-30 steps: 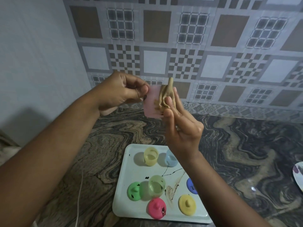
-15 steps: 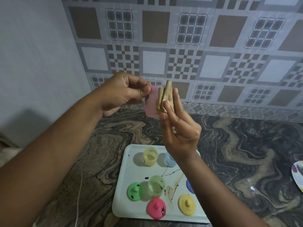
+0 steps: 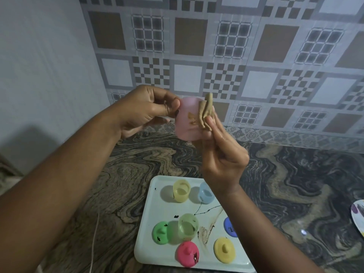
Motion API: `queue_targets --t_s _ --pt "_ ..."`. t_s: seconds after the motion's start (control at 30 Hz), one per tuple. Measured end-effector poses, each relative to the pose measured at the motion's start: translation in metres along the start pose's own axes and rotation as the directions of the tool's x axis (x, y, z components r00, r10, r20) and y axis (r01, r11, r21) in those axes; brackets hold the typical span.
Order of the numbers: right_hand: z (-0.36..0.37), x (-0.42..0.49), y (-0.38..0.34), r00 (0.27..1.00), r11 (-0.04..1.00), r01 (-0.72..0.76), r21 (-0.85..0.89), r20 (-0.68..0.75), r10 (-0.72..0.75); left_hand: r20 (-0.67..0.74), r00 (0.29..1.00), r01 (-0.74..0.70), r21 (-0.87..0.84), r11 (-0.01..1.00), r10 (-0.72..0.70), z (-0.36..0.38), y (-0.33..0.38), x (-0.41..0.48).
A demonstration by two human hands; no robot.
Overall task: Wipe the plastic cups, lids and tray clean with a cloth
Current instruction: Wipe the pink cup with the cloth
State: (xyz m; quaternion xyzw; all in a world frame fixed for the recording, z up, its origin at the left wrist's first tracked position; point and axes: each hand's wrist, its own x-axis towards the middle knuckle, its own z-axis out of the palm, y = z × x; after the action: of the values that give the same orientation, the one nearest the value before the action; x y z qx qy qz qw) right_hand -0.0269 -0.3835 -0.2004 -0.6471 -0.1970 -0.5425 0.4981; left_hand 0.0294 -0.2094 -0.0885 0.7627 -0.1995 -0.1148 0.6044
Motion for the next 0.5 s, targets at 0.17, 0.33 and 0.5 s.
queue_targets --t_s 0.17,0.33,0.5 --pt "0.001 0.005 -0.005 0.985 0.980 -0.168 0.104 -0.033 0.172 0.000 1.000 -0.006 0.001 1.000 0.006 -0.003 0.000 -0.001" --pt "0.003 0.008 -0.011 0.981 0.992 -0.124 0.002 0.148 0.123 -0.044 0.997 -0.053 0.076 0.996 0.057 -0.002 0.000 -0.001" --pt "0.008 0.001 -0.007 0.959 0.987 -0.011 -0.162 0.278 0.057 -0.067 0.985 -0.139 0.229 0.963 0.158 -0.002 0.006 -0.001"
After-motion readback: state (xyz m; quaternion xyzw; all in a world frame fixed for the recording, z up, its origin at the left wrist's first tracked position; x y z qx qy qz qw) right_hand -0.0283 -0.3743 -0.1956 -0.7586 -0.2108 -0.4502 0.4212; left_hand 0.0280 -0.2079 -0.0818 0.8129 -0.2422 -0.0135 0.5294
